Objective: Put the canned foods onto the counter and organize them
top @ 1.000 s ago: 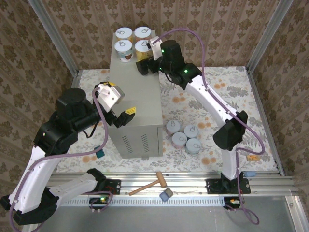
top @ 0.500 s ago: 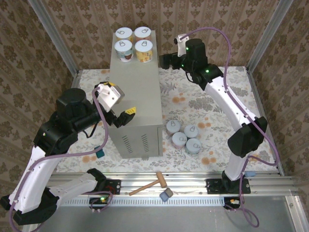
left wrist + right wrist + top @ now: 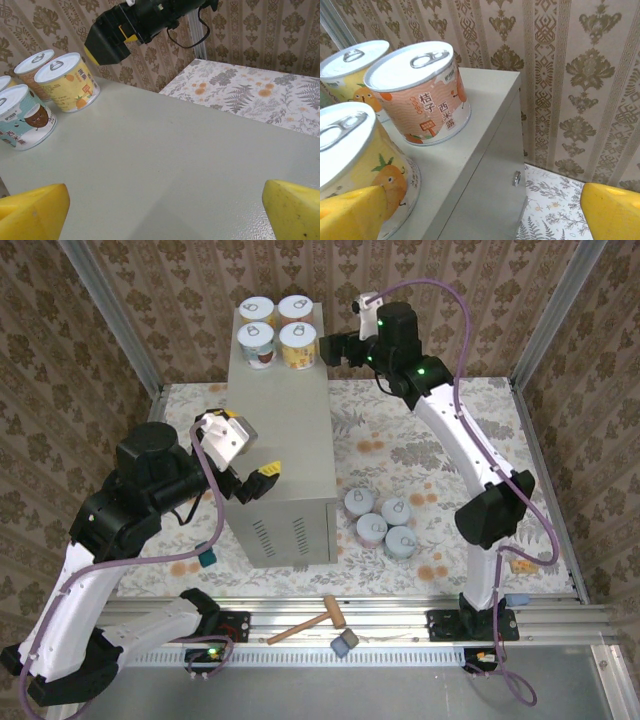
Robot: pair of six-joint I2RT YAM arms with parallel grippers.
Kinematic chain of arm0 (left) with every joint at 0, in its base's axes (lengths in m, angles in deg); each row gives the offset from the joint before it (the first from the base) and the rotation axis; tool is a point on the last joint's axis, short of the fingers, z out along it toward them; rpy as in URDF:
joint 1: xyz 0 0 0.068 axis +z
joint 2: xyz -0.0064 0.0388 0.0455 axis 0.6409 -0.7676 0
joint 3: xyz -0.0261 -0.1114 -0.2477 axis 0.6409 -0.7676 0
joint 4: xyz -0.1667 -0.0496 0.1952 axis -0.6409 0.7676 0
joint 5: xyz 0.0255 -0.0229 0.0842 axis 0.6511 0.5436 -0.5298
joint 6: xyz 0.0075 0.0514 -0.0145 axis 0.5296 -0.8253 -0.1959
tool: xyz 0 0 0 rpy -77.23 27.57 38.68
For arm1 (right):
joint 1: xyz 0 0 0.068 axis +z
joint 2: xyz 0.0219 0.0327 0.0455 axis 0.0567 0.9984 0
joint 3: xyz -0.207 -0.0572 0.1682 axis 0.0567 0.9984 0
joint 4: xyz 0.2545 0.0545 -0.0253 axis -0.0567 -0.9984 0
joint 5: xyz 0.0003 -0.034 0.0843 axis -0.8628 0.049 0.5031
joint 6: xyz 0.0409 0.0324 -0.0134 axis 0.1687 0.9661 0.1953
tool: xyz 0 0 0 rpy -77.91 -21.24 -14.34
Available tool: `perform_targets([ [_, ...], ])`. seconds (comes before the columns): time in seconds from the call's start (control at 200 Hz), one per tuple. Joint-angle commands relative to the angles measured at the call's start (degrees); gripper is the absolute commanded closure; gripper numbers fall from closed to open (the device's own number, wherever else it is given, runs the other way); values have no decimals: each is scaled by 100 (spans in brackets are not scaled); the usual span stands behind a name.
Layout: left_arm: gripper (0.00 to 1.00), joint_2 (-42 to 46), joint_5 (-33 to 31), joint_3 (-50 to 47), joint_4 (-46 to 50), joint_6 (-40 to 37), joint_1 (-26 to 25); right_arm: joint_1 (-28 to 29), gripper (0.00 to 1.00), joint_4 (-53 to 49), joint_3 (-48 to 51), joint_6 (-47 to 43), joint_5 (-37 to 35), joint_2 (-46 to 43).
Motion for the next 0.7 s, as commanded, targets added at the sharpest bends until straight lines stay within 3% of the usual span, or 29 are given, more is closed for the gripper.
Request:
perform_targets([
  [0.0, 0, 63, 21, 5, -114, 111, 45, -24, 0, -206, -212, 158, 153, 129],
  [0.695, 0, 88, 21, -38, -140, 111, 57, -11, 0, -174, -232, 214, 266, 212],
])
